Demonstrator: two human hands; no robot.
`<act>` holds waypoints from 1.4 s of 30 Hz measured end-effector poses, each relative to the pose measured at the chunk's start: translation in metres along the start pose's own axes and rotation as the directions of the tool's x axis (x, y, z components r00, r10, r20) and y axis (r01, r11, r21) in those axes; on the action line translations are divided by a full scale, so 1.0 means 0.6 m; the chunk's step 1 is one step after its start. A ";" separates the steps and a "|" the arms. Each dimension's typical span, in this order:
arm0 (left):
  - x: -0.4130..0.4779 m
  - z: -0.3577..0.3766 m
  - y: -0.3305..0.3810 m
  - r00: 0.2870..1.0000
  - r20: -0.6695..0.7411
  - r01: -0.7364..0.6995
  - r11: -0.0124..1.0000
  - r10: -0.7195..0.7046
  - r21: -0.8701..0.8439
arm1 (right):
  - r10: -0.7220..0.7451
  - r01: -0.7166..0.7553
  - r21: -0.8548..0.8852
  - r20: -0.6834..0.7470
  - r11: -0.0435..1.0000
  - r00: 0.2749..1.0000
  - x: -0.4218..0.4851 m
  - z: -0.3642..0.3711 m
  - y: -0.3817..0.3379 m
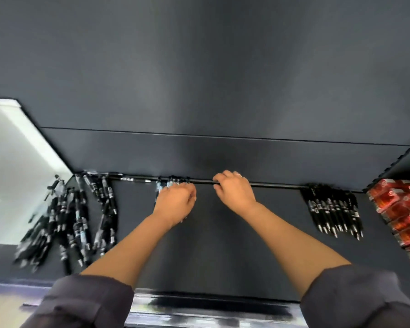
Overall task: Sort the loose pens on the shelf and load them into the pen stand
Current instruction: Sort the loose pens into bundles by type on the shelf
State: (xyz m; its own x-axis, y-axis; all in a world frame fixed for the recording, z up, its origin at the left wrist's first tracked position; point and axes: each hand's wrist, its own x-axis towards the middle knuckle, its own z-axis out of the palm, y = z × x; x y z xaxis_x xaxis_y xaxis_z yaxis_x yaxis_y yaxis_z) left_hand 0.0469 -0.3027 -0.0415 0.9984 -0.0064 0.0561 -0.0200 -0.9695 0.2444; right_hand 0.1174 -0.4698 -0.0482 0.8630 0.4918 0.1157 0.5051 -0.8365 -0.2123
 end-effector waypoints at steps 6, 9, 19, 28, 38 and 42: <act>-0.048 -0.051 -0.172 0.999 -0.042 0.029 0.999 -0.028 0.015 | -0.095 0.094 0.029 0.045 0.995 0.994 0.062 0.042 -0.189; -0.071 -0.062 -0.250 0.998 -0.018 0.055 0.998 -0.055 0.013 | -0.112 0.105 0.062 0.117 0.992 0.987 0.082 0.063 -0.255; -0.114 -0.073 -0.416 0.976 0.044 0.217 0.974 -0.215 -0.058 | -0.123 0.130 0.004 0.341 0.992 0.932 0.172 0.128 -0.363; -0.105 -0.060 -0.455 0.964 0.043 0.266 0.962 -0.264 -0.067 | -0.005 0.089 -0.204 0.379 0.975 0.926 0.220 0.170 -0.384; -0.069 -0.051 -0.442 0.963 0.103 0.256 0.964 -0.249 -0.070 | 0.143 -0.227 0.117 0.488 0.967 0.861 0.221 0.155 -0.407; -0.068 -0.047 -0.443 0.959 0.106 0.269 0.962 -0.263 -0.049 | 0.162 -0.206 0.036 0.492 0.978 0.855 0.208 0.159 -0.430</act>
State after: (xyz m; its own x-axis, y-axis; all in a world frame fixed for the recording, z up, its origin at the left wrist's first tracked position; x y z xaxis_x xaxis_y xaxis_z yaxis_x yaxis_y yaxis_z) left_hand 0.0099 -0.0381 -0.0815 0.9683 0.2227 -0.1135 0.2470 -0.9223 0.2974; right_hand 0.0943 -0.1695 -0.0715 0.8163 0.4036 -0.4133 0.3157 -0.9108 -0.2659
